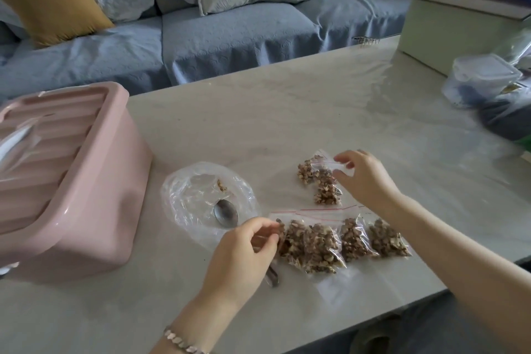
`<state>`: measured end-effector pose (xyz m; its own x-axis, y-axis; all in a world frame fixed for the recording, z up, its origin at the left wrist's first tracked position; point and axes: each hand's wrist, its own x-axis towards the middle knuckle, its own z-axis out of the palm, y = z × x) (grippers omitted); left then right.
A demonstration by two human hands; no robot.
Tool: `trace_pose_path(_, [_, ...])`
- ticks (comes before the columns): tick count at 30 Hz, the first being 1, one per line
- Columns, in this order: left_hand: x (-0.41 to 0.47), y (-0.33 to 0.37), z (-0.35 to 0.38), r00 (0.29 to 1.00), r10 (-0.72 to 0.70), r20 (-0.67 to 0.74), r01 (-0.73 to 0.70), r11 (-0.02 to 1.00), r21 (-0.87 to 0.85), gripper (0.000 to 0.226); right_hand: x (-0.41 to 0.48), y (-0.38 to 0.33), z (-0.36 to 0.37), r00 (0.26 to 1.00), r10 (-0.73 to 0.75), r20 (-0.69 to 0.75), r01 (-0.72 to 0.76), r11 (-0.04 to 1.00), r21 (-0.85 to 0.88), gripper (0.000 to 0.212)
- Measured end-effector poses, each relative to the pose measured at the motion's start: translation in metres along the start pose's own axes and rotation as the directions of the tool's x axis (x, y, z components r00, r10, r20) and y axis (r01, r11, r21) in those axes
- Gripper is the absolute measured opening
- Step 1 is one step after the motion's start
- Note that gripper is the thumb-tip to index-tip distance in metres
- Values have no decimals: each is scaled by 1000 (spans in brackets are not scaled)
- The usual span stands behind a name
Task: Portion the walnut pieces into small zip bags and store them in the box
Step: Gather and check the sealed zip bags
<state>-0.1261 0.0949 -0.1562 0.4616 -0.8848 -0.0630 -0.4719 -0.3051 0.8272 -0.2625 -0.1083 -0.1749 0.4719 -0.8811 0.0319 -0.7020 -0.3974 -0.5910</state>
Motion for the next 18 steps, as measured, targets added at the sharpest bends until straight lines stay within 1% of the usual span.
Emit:
trace_pose_path(1, [0, 0, -1, 1000, 7, -7, -7, 1000, 7, 29, 12, 2, 1, 1000, 21, 19, -20, 998, -57, 39])
trace_pose_path(3, [0, -1, -4, 999, 20, -30, -20, 1000, 12, 28, 30, 7, 7, 985, 119, 124, -98, 982, -159, 47])
trace_pose_path(4, [0, -1, -5, 999, 22, -39, -22, 1000, 9, 27, 36, 10, 11, 971, 169, 170, -139, 975, -173, 48])
trace_pose_path(5, [0, -2, -7, 999, 25, -46, -25, 1000, 7, 26, 40, 12, 15, 959, 206, 195, -179, 973, -149, 47])
trace_pose_path(7, [-1, -4, -9, 998, 31, -54, -31, 1000, 0, 25, 42, 15, 19, 958, 227, 177, -225, 974, -33, 40])
trace_pose_path(10, [0, -7, -12, 998, 33, -55, -35, 999, -21, 24, 37, 17, 12, 981, 163, 104, -169, 984, 59, 26])
trace_pose_path(14, [4, -3, -16, 998, 44, -44, -46, 998, -53, 26, 13, 6, -9, 993, 19, 114, -31, 994, 104, 7])
trace_pose_path(15, [6, 0, -16, 998, 46, -40, -48, 997, -63, 27, 6, 0, -15, 994, -22, 107, 11, 995, 100, 4])
trace_pose_path(18, [11, 10, -17, 996, 79, -32, -81, 993, -91, 29, -15, -19, -32, 982, -187, 21, 184, 977, 104, 7])
